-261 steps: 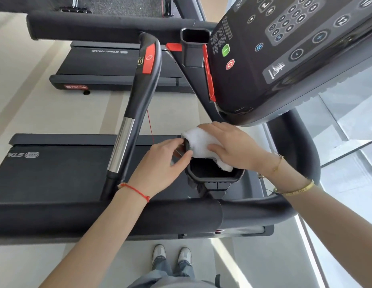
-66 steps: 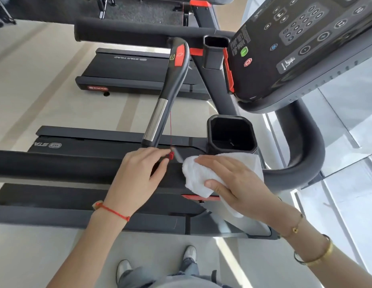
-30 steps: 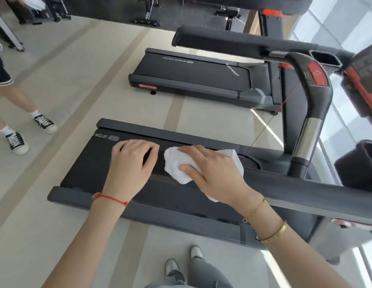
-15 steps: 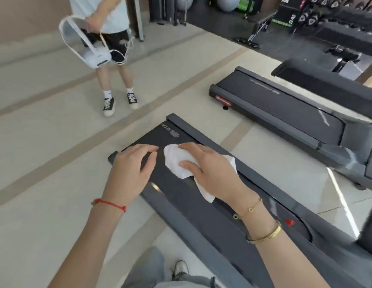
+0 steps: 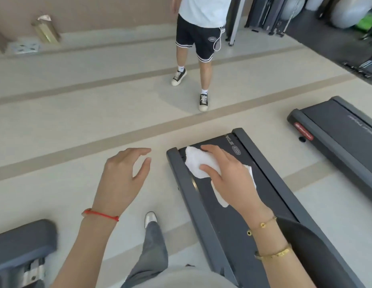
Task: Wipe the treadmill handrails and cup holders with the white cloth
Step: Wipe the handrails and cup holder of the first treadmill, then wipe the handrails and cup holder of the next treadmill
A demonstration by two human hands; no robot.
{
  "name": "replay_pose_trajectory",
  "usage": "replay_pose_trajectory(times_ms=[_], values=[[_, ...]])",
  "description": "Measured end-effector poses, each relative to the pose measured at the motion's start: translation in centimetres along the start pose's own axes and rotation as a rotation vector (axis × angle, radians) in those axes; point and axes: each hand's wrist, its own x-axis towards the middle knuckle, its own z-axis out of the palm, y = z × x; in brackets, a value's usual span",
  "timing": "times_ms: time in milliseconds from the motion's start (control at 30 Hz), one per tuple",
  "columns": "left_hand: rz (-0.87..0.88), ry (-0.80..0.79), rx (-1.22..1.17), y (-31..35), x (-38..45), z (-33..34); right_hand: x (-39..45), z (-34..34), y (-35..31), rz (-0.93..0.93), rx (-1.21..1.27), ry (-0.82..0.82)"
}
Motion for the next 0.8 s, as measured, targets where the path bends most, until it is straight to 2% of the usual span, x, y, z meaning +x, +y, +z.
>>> replay_pose_trajectory(times_ms=[400, 800], values=[[0.016, -0.042, 0.065, -13.9, 15.9, -5.5, 17.6, 7.3, -5.5, 0.087, 0.055, 0.004], [0.032, -0.148, 0.011, -21.1, 30.1, -2.5, 30.7, 10.5, -4.4, 0.217, 0.06, 0.03]])
